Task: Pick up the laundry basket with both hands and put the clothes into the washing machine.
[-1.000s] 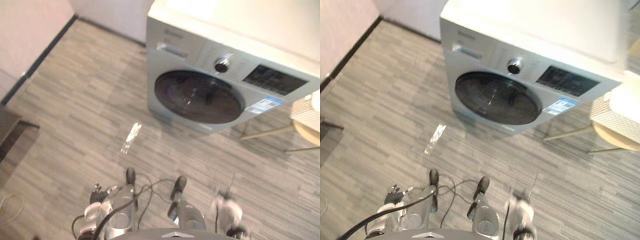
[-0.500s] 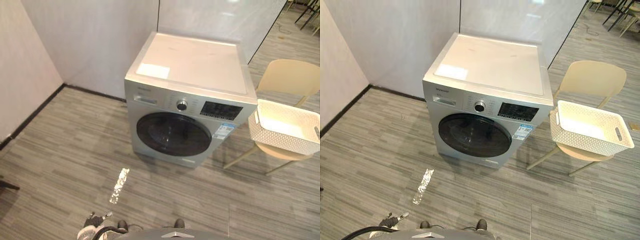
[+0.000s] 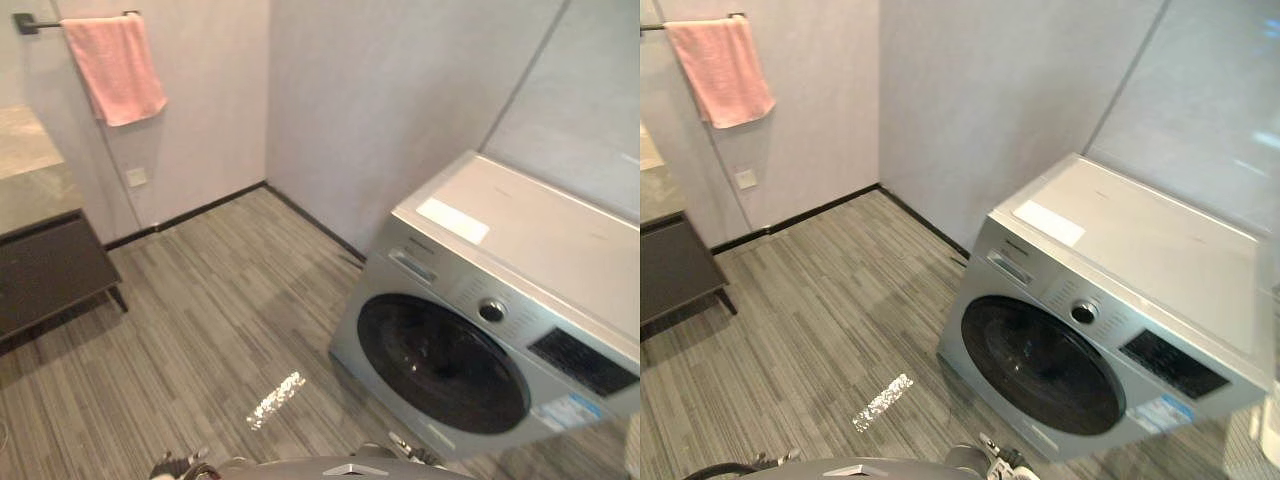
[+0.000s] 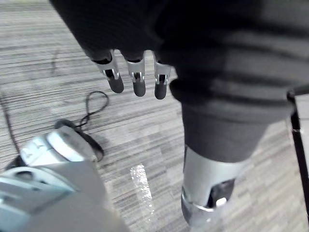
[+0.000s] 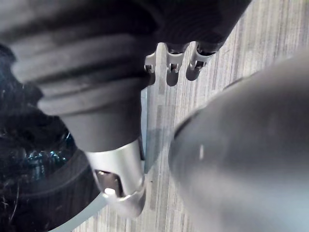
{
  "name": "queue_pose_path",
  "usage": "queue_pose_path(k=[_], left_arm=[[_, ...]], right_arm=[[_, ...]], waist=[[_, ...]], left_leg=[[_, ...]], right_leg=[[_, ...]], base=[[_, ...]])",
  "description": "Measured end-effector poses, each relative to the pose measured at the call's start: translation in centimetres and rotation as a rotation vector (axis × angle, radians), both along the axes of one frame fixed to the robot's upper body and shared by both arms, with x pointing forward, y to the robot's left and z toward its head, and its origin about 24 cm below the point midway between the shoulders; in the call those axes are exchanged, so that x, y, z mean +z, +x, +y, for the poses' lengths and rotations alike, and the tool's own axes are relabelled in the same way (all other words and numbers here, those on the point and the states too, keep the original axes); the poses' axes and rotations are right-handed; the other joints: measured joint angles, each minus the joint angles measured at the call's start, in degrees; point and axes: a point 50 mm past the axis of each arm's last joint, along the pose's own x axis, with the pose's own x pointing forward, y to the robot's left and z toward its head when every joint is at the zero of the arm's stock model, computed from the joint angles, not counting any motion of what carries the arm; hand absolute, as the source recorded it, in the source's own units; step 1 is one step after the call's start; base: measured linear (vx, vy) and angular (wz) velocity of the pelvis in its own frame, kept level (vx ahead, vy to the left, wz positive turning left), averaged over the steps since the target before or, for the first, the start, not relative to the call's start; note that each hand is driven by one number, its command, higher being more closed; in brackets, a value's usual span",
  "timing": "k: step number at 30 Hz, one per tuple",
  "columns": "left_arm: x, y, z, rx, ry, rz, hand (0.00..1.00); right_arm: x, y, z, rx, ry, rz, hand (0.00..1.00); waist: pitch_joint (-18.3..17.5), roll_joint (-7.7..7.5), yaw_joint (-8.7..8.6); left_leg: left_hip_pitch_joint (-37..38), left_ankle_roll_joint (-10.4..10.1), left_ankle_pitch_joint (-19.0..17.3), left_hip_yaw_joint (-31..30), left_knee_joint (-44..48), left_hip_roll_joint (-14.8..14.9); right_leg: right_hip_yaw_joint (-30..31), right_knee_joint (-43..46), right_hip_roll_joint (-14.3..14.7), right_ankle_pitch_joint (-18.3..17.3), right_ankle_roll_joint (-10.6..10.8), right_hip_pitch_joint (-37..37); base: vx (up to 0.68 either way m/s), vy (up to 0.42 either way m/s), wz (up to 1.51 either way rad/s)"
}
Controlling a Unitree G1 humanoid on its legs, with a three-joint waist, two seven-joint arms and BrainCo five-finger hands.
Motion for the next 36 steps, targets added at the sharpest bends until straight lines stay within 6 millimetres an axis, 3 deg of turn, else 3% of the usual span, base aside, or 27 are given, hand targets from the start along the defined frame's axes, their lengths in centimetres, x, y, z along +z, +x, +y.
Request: queue_pose_path(k=[1,2,3,5,6,7,8,9,10,12,13,14,16,19,20,21,22,23,24,25,26,29,31,34,36], left_arm=[[0.0,0.0,0.1,0.022,0.0,-0.007,0.0],[0.1,0.1,0.2,0.06,0.006,-0.028,0.0],[0.3,0.4,0.5,0.062,0.02,-0.043,0.0],[0.8,1.4,1.4,0.065,0.054,-0.089,0.0],[1.0,1.6,1.7,0.086,0.063,-0.108,0.0],[1.0,1.7,1.6,0.089,0.062,-0.11,0.0],[0.7,1.8,0.3,0.088,0.031,-0.111,0.0],[0.5,1.9,-0.4,0.088,0.012,-0.111,0.0],[0.3,2.1,-1.7,0.069,-0.018,-0.112,0.0],[0.3,2.5,-1.9,0.038,-0.018,-0.114,0.0],[0.5,3.6,-2.0,0.029,-0.017,-0.149,0.0],[0.6,3.7,-2.1,0.03,-0.018,-0.154,0.0],[0.7,4.7,-2.4,0.006,-0.02,-0.182,0.0],[0.8,5.3,-2.8,-0.049,-0.023,-0.181,0.0],[0.8,5.7,-3.5,-0.104,-0.033,-0.188,0.0],[0.8,5.8,-3.6,-0.108,-0.033,-0.188,0.0],[0.8,5.8,-3.5,-0.115,-0.029,-0.187,0.0],[0.7,5.7,-3.5,-0.118,-0.028,-0.182,0.0],[0.6,5.5,-3.6,-0.121,-0.033,-0.174,0.0],[0.7,5.4,-3.0,-0.124,-0.018,-0.171,0.0],[0.7,4.9,-2.1,-0.122,0.002,-0.154,0.0],[0.3,2.4,-1.2,-0.077,0.01,-0.077,0.0],[0.0,0.1,-0.8,-0.055,0.008,-0.012,0.0],[-0.1,-0.3,-0.7,-0.068,0.011,0.005,0.0],[-0.1,-0.4,-0.7,-0.094,0.013,0.013,0.0]], right_arm=[[0.0,-0.4,-0.1,-0.002,-0.003,0.006,0.0],[0.0,-0.9,-0.2,-0.005,-0.006,0.014,0.0],[-0.1,-1.1,-0.2,0.001,-0.004,0.021,0.0],[-0.2,-1.6,0.1,0.011,0.012,0.044,0.0],[-0.2,-1.6,0.2,0.02,0.019,0.049,0.0],[-0.2,-1.7,0.1,0.025,0.019,0.053,0.0],[-0.1,-2.0,-0.8,0.025,0.003,0.058,0.0],[0.0,-1.9,-1.1,0.029,-0.007,0.053,0.0],[0.1,-1.1,-1.4,0.053,-0.018,0.036,0.0],[0.2,-0.5,-1.5,0.071,-0.024,0.026,0.0],[0.1,-0.6,-1.3,0.072,0.004,0.04,0.0],[0.1,-0.7,-1.2,0.07,0.013,0.044,0.0],[0.0,-0.9,-1.4,0.045,0.056,0.06,0.0],[0.0,-0.9,-1.3,0.028,0.061,0.05,0.0],[0.1,-0.6,-1.4,0.019,0.01,0.036,0.0],[0.2,-0.5,-1.4,0.015,0.002,0.029,0.0],[0.4,0.3,-1.5,0.01,-0.023,0.004,0.0],[0.6,1.0,-1.7,0.011,-0.039,-0.019,0.0],[0.7,1.4,-1.9,0.013,-0.048,-0.031,0.0],[0.7,2.1,-1.4,0.017,-0.044,-0.054,0.0],[0.7,2.5,-0.6,0.018,-0.021,-0.066,0.0],[0.3,2.2,0.3,-0.005,0.01,-0.047,0.0],[0.0,1.2,0.7,-0.028,0.027,-0.02,0.0],[-0.2,0.2,0.8,-0.032,0.033,0.002,0.0],[-0.2,-0.1,0.7,-0.009,0.024,0.016,0.0]], waist=[[0.0,-0.02,0.33],[0.0,-0.02,0.54],[0.0,0.02,0.17],[0.5,-1.06,0.3],[0.7,-0.69,0.18],[0.5,-1.29,0.1],[0.5,0.74,0.25],[0.3,1.65,0.26],[-0.3,2.99,0.31],[-0.8,3.95,-0.24],[-0.7,3.66,-0.15],[-0.6,3.57,0.02],[0.5,4.52,0.5],[1.7,4.12,-0.07],[1.7,4.27,-0.34],[1.7,4.29,-0.44],[1.8,4.18,-0.32],[1.8,4.89,-0.26],[1.8,5.83,-0.12],[1.8,5.52,1.1],[1.5,3.78,1.18],[1.3,2.22,1.58],[0.2,1.54,1.28],[-0.6,0.74,1.06],[-0.7,1.02,0.73]], left_leg=[[-0.1,-0.2,-0.5,-0.8,0.2,0.1],[-0.4,-0.3,-1.4,-2.9,0.3,0.4],[-1.4,-1.2,-2.6,-5.9,1.0,0.8],[-2.3,-4.0,-4.7,-10.7,2.0,0.8],[-1.7,-5.8,-5.6,-13.5,1.1,2.7],[-1.1,-6.6,-5.7,-14.3,1.2,3.9],[-2.6,-7.2,-6.9,-14.4,6.3,4.7],[-3.4,-6.7,-7.6,-14.4,9.0,4.8],[-4.2,-5.3,-7.9,-14.1,14.4,4.0],[-6.3,-3.6,-6.2,-12.8,17.8,4.6],[-8.5,-5.3,-3.4,-11.6,20.9,5.1],[-9.0,-5.8,-2.8,-10.9,21.6,5.2],[-13.7,-7.6,2.2,2.2,28.4,8.4],[-13.6,-8.0,5.7,18.9,29.0,13.0],[-13.5,-7.1,1.7,26.1,27.4,14.2],[-13.6,-7.2,0.8,26.8,26.5,14.1],[-13.7,-7.1,-1.0,28.4,20.1,12.7],[-13.2,-7.0,0.6,29.3,10.2,11.2],[-12.8,-6.1,3.6,29.3,6.1,10.9],[-11.4,-5.5,4.8,30.8,2.8,9.5],[-10.3,-4.6,5.9,31.8,0.0,7.7],[-8.2,-3.2,5.3,33.2,-0.9,5.4],[-6.2,-2.6,5.6,33.7,-4.7,3.3],[-3.5,-2.4,6.0,33.7,-8.7,2.0],[-1.9,-2.4,5.9,33.7,-10.6,2.1]], right_leg=[[2.0,-3.1,0.8,-0.2,0.3,-0.7],[8.7,-10.9,2.8,-0.2,0.3,-1.3],[16.5,-18.5,4.7,-0.3,0.4,-0.6],[22.7,-23.8,5.8,-2.5,0.3,0.1],[20.8,-20.2,7.1,-0.3,3.5,-0.5],[19.0,-18.9,7.6,-0.3,3.5,-1.0],[15.3,-17.1,8.3,-1.2,3.1,-1.2],[14.1,-17.1,8.9,-1.4,2.6,-1.0],[11.0,-18.4,10.2,-1.5,0.6,0.0],[7.6,-20.5,11.8,-1.4,-0.9,1.6],[4.8,-22.7,12.1,-0.4,-1.6,3.5],[4.4,-23.2,12.1,-0.1,-1.6,3.9],[2.3,-27.0,12.4,1.7,-2.3,8.5],[0.8,-30.6,10.3,2.7,-2.1,13.4],[-1.5,-32.9,8.5,2.9,-1.8,15.8],[-1.9,-33.2,8.3,2.9,-1.7,16.1],[-3.1,-34.1,7.4,2.8,-1.2,16.7],[-4.2,-33.9,6.9,1.7,-0.4,16.3],[-4.6,-33.3,7.3,1.3,0.3,16.0],[-3.0,-33.4,6.4,1.0,0.6,15.9],[-1.5,-34.9,5.4,1.4,0.9,16.2],[0.4,-36.2,3.4,1.9,1.1,17.6],[1.3,-36.9,1.8,2.2,1.3,17.7],[1.4,-36.5,1.1,3.6,0.9,18.3],[1.3,-33.2,1.4,3.7,0.8,17.5]], base=[[0.14,-0.265,1.15],[0.18,-0.335,1.27],[0.25,-0.464,1.39],[0.32,-0.611,1.44],[0.24,-0.483,1.32],[0.25,-0.527,1.12],[0.17,-0.341,0.7],[0.25,-0.46,0.8],[0.2,-0.308,0.59],[0.22,-0.293,0.92],[0.15,-0.194,0.89],[0.2,-0.261,0.66],[0.16,-0.167,0.31],[0.07,-0.02,0.41],[0.05,0.036,0.78],[0.02,0.069,0.93],[-0.03,0.129,0.66],[-0.03,0.177,0.66],[-0.02,0.201,0.27],[0.06,0.158,0.1],[0.09,0.134,0.02],[0.12,0.163,-0.16],[0.16,0.173,-0.09],[0.17,0.085,-0.02],[0.16,0.033,-0.14]])
